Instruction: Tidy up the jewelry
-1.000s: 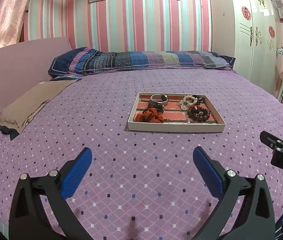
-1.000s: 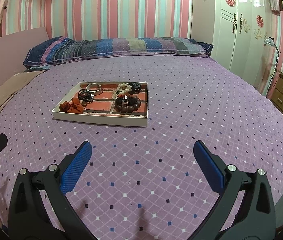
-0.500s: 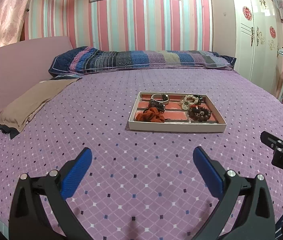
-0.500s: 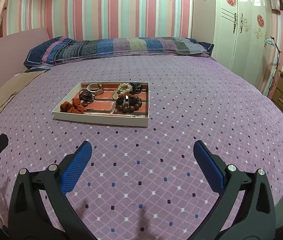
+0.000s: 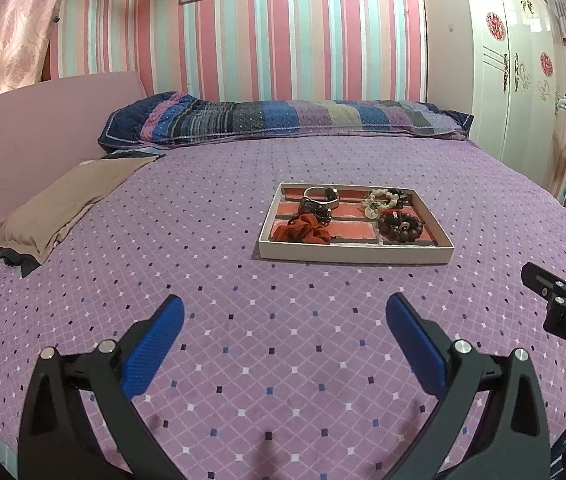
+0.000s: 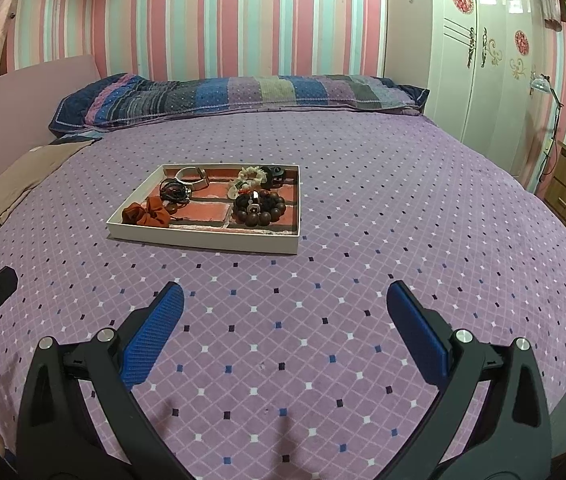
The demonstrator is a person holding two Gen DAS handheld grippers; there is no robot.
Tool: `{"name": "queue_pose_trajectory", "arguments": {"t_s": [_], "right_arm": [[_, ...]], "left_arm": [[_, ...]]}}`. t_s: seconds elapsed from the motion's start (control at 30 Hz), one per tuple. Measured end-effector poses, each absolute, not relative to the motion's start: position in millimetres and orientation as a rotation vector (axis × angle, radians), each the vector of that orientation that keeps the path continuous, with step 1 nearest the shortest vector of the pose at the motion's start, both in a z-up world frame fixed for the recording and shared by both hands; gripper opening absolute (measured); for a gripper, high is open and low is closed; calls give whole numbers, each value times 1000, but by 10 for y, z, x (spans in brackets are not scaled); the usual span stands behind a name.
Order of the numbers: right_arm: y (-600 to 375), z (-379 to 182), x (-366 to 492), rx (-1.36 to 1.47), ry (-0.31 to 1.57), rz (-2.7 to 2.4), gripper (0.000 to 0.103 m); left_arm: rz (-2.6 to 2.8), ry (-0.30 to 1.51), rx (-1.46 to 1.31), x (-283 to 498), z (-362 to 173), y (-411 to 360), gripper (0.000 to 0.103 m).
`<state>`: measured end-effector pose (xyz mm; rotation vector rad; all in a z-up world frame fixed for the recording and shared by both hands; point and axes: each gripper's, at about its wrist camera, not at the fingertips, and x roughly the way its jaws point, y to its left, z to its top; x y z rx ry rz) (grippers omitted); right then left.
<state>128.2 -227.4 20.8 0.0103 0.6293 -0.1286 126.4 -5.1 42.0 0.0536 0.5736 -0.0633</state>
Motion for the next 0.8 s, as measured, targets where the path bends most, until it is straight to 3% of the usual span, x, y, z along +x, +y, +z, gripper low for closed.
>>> {"name": "queue_pose_trajectory", "arguments": {"t_s": [0.8], "right_arm": [[-2276,220,1280,9,624,-124,99]], "left_arm": [[-51,568,54,1239,442,-42,99]]}}
